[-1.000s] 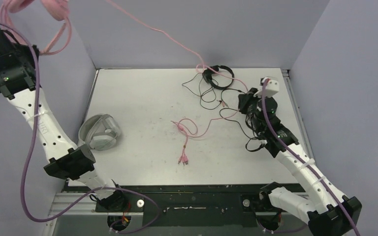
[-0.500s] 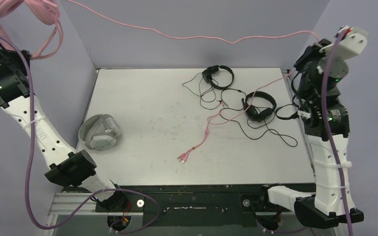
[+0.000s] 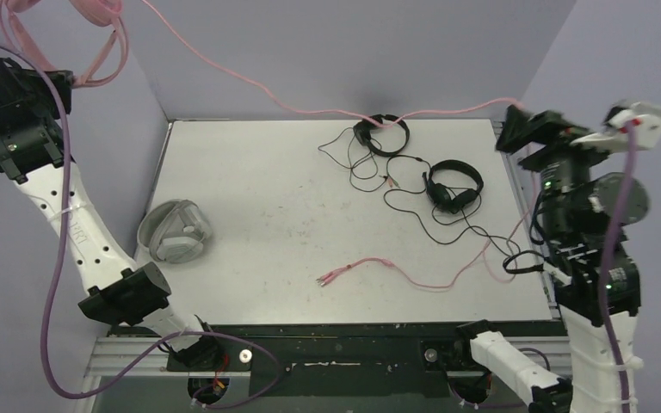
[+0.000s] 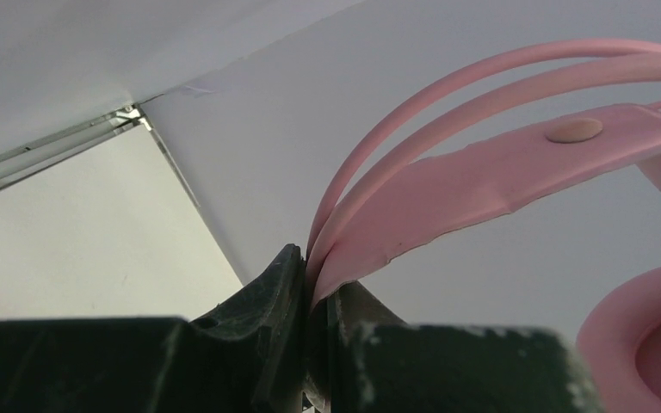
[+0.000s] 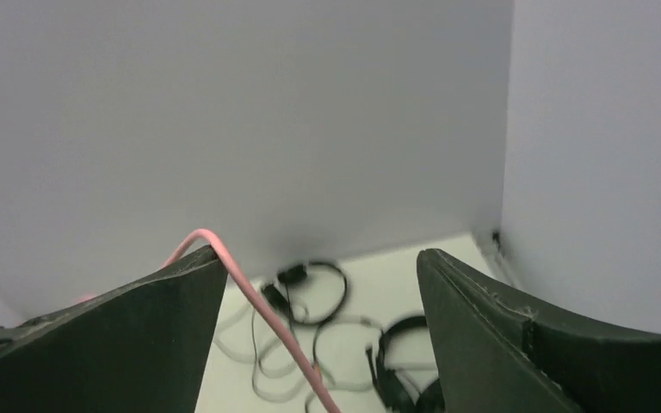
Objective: Wrap the headphones
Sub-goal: Wrap the headphones cable around the headphones.
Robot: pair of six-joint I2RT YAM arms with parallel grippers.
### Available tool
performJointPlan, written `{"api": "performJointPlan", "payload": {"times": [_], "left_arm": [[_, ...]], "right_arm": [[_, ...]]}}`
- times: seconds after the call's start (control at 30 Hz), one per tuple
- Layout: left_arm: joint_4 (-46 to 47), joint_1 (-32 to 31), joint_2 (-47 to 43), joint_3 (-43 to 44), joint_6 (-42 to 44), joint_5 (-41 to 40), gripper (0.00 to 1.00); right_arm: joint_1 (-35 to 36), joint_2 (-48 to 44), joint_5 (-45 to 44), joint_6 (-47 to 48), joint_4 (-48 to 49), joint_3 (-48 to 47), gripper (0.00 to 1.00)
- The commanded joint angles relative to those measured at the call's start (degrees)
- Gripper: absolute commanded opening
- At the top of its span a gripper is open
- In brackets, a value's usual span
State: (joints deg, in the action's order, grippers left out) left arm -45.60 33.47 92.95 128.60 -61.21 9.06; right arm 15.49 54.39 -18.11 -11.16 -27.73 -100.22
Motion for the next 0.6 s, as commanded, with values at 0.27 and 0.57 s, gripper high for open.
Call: {"api": "performJointPlan", "payload": {"times": [0.27, 0.57], "left_arm": [[8.05, -16.41, -6.84, -2.89, 1.57, -1.65, 0.00], [7.95, -22.76, -13.79, -13.92, 3.74, 0.52, 0.00]], "right_arm": [[0.40, -5.43, 40.44, -5.02, 9.49, 35.49, 1.00], [9.66, 10.47, 50.00, -3.60, 34.22, 28.74, 1.00]]}}
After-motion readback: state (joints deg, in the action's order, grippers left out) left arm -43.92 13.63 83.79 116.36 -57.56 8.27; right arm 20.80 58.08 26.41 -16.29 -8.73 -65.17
